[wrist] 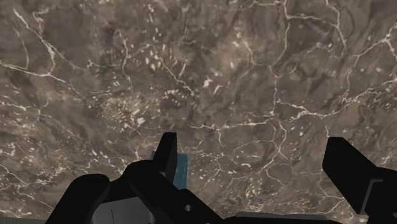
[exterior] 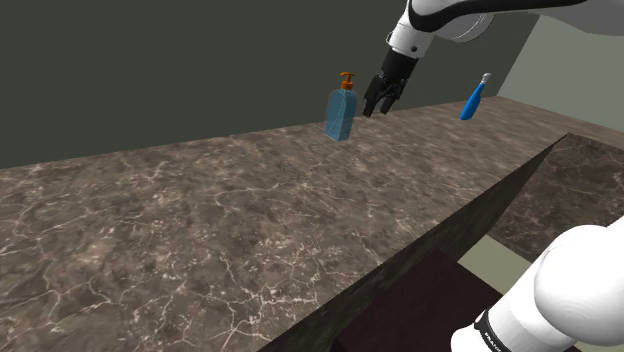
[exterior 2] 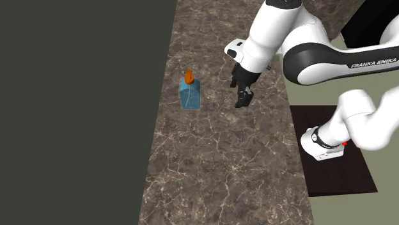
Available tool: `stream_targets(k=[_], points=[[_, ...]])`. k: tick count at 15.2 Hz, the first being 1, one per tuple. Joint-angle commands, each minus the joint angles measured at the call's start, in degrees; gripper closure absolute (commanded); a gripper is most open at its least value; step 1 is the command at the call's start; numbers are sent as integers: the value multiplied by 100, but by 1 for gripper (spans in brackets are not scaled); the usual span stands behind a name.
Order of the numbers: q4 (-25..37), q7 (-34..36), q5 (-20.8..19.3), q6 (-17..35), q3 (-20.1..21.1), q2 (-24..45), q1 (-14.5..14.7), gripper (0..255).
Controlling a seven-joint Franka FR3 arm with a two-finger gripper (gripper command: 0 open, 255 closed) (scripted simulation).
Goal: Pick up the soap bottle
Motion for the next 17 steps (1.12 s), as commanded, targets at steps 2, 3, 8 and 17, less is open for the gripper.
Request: stream_targets(k=[2, 3, 8, 17], points=[[626, -98, 111, 101, -91, 569, -24, 0], [841, -135, 155, 122, -122, 756, -36, 0], [2042, -311, 417, 121, -255, 1719, -131, 0], [2320, -459, 608, 505, -297, 2256, -206, 0]])
